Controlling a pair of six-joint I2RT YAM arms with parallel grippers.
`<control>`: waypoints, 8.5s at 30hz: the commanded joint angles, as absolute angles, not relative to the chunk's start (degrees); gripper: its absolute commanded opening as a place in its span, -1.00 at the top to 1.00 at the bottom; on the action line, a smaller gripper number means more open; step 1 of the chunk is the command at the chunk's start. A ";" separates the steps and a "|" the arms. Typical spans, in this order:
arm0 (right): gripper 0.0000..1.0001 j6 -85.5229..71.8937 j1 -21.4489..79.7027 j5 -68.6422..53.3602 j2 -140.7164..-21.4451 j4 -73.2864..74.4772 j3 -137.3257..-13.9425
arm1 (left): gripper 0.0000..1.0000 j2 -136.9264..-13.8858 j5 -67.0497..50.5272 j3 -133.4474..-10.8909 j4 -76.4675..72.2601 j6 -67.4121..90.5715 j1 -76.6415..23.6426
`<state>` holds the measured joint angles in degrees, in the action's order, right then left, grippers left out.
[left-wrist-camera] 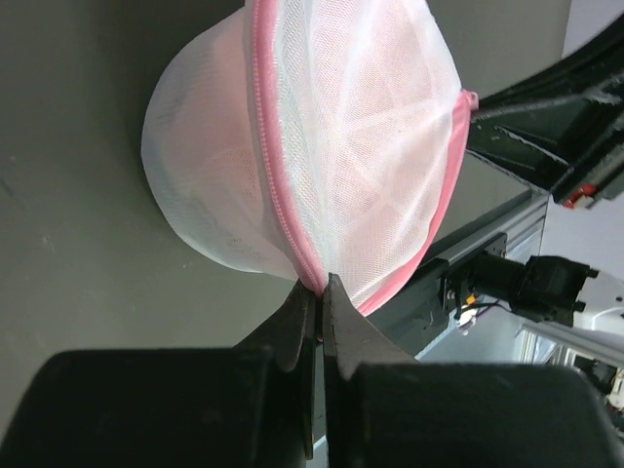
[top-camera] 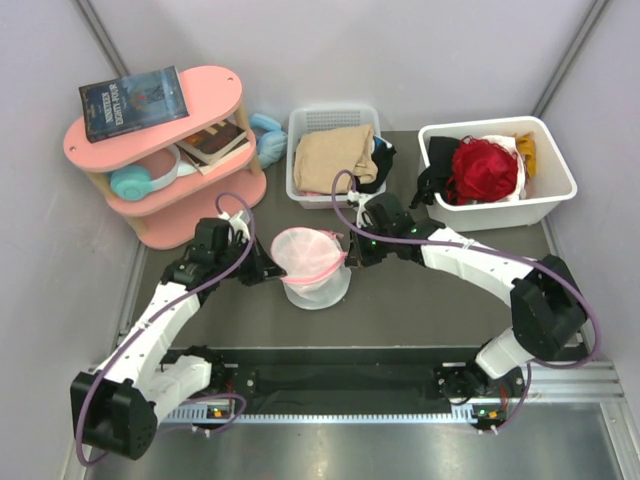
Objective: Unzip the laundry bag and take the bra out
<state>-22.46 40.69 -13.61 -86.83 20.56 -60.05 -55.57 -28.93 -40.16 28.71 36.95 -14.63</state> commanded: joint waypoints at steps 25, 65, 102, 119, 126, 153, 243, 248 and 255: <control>1.00 -14.85 38.23 -16.00 -92.72 21.18 -69.35 | 1.00 -60.47 -45.44 -46.67 34.97 19.17 -17.75; -0.40 -15.29 51.23 -6.16 -97.27 28.39 -88.85 | -0.78 -49.13 -15.38 -44.65 36.57 39.11 -6.15; 0.63 -22.76 61.79 -0.26 -101.51 18.55 -72.78 | -0.41 -49.04 -29.09 -26.19 17.49 50.27 -6.59; 1.00 -24.96 61.79 2.11 -99.67 19.33 -71.19 | 0.73 -44.92 -32.61 -22.85 18.02 49.40 -6.77; 0.68 -24.43 63.19 2.55 -97.83 21.62 -74.26 | 1.00 -41.40 -36.65 -20.04 14.24 49.04 -6.77; -0.18 -22.41 68.03 12.82 -103.89 18.37 -74.44 | 1.00 -40.52 -42.89 -15.56 8.87 49.13 -6.77; 0.97 -30.93 60.38 3.87 -78.94 16.35 -63.20 | 1.00 -48.43 -33.23 -19.25 2.54 46.23 -9.23; 0.95 -34.10 56.26 3.43 -71.29 15.03 -58.46 | 1.00 -45.36 -31.64 -19.07 6.23 45.18 -9.23; 0.89 -33.66 47.48 1.32 -61.97 17.22 -52.56 | 1.00 -41.93 -29.97 -18.37 9.23 44.91 -9.23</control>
